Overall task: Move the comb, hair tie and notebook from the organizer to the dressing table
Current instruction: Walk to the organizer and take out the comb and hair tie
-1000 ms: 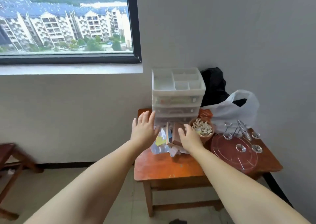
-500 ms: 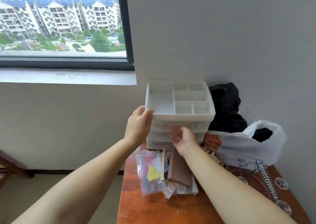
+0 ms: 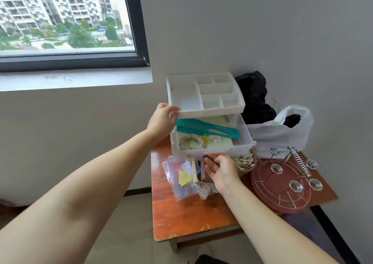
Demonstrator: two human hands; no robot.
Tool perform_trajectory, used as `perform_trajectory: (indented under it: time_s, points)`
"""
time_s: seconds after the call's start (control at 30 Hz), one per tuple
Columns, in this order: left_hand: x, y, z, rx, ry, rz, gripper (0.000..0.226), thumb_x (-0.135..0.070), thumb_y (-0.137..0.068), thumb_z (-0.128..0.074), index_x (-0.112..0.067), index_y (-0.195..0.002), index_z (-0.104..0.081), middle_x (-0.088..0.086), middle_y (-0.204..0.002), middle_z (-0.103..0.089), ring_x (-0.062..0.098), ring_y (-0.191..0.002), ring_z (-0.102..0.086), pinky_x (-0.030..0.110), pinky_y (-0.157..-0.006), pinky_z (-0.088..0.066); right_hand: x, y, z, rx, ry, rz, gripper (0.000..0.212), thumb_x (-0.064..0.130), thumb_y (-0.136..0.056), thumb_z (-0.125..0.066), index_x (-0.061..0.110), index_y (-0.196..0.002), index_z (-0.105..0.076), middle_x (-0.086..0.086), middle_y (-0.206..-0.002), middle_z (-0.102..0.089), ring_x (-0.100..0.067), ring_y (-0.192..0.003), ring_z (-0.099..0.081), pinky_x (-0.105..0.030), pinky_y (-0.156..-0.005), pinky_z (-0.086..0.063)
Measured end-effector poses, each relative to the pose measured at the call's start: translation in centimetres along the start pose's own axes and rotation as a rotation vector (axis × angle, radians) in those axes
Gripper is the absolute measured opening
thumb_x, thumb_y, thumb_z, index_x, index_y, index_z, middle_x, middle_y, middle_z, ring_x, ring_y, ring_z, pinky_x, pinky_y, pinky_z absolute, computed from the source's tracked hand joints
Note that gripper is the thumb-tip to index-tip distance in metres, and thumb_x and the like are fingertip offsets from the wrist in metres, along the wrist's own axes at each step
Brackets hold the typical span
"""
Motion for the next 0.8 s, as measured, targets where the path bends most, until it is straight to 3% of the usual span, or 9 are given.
perform_trajectory:
  time_s: [0.17,0.23,0.3,0.37,0.43,0.5,0.6,0.7,0.8]
  points:
    - [-0.3,0.4,-0.2,0.036,0.010,0.017,0.031,-0.023,-0.094,-0.040,-0.019,-0.119,-0.058,0.010,-0.128,-0.047,0.025,-0.112,-0.051,0.029,-0.086,-0.040,-0.5,0.9,0.9,0.010,0.013,-0.021,0.025,-0.001,-0.089,-0.034,0.011,-0.095,-0.055,-0.007,-0.091,-0.065,-0.021,-0.076,-0.063,-0.031,-0.064,-0.049]
    - [-0.6,1.0,-0.1,-0.006,-0.101,0.013,0.036,-0.019,-0.093,-0.040,-0.018,-0.129,-0.048,0.013,-0.138,-0.039,0.031,-0.123,-0.043,0.038,-0.098,-0.040,-0.1,1.5,0.8,0.060,0.220,-0.058,0.025,0.002,-0.090,-0.035,0.008,-0.100,-0.057,-0.007,-0.086,-0.067,-0.020,-0.071,-0.063,-0.029,-0.060,-0.048]
    - [-1.8,1.9,0.3,-0.121,-0.274,-0.100,0.041,-0.018,-0.090,-0.045,-0.015,-0.131,-0.043,0.015,-0.142,-0.035,0.033,-0.130,-0.033,0.045,-0.106,-0.033,1.0,2.4,0.5,0.204,0.589,-0.089,0.023,0.004,-0.090,-0.038,0.006,-0.095,-0.061,-0.004,-0.074,-0.069,-0.014,-0.060,-0.063,-0.023,-0.050,-0.045]
    - [-3.7,3.1,-0.3,-0.123,-0.336,-0.308,0.033,-0.019,-0.089,-0.048,-0.014,-0.121,-0.050,0.012,-0.130,-0.048,0.030,-0.121,-0.043,0.040,-0.100,-0.039,3.7,3.0,-0.2,0.364,0.837,0.015,0.022,0.006,-0.092,-0.042,0.009,-0.086,-0.063,-0.002,-0.068,-0.070,-0.007,-0.052,-0.062,-0.017,-0.043,-0.043]
    - [-4.9,4.2,-2.6,0.079,-0.377,-0.434,0.025,-0.021,-0.090,-0.047,-0.013,-0.112,-0.055,0.008,-0.115,-0.058,0.027,-0.106,-0.056,0.032,-0.081,-0.050,8.1,2.6,-1.3,0.382,0.942,0.262,0.021,0.005,-0.092,-0.045,0.013,-0.083,-0.062,-0.002,-0.074,-0.069,-0.007,-0.058,-0.064,-0.015,-0.045,-0.046]
    - [-5.3,4.8,-5.1,0.281,-0.491,-0.389,0.027,-0.023,-0.092,-0.046,-0.014,-0.116,-0.051,0.008,-0.117,-0.058,0.026,-0.105,-0.056,0.034,-0.076,-0.052,12.3,1.4,-2.6,0.253,1.143,0.558,0.015,0.008,-0.090,-0.048,0.015,-0.089,-0.062,-0.002,-0.088,-0.069,-0.015,-0.079,-0.066,-0.023,-0.062,-0.053]
    - [-5.2,4.1,-6.6,0.304,-0.661,-0.222,0.034,-0.018,-0.091,-0.046,-0.010,-0.124,-0.043,0.013,-0.119,-0.053,0.030,-0.108,-0.053,0.040,-0.077,-0.050,12.9,-1.2,-4.8,0.222,1.688,0.713,0.035,0.022,-0.089,-0.053,0.013,-0.122,-0.052,-0.009,-0.123,-0.056,-0.024,-0.110,-0.056,-0.037,-0.090,-0.049]
    - [-5.0,3.3,-7.4,0.335,-0.753,-0.086,0.040,-0.015,-0.089,-0.049,-0.007,-0.127,-0.039,0.014,-0.116,-0.055,0.031,-0.103,-0.058,0.040,-0.071,-0.050,10.8,-3.6,-5.4,0.271,1.986,0.712,0.052,0.034,-0.084,-0.060,0.013,-0.128,-0.041,-0.011,-0.127,-0.048,-0.028,-0.115,-0.049,-0.041,-0.089,-0.048]
    - [-4.8,3.0,-7.9,0.364,-0.797,-0.023,0.035,-0.011,-0.089,-0.049,-0.005,-0.123,-0.044,0.012,-0.113,-0.061,0.031,-0.099,-0.062,0.040,-0.071,-0.053,10.5,-5.1,-5.7,0.209,2.072,0.840,0.052,0.041,-0.080,-0.061,0.013,-0.121,-0.046,-0.010,-0.121,-0.053,-0.029,-0.113,-0.049,-0.042,-0.087,-0.045]
Point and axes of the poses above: each hand's wrist, its own y-axis away from the middle knuckle, its own z-axis out of the back of the hand, x = y × z, the point moved 6 cm from there along -y, towards the middle knuckle
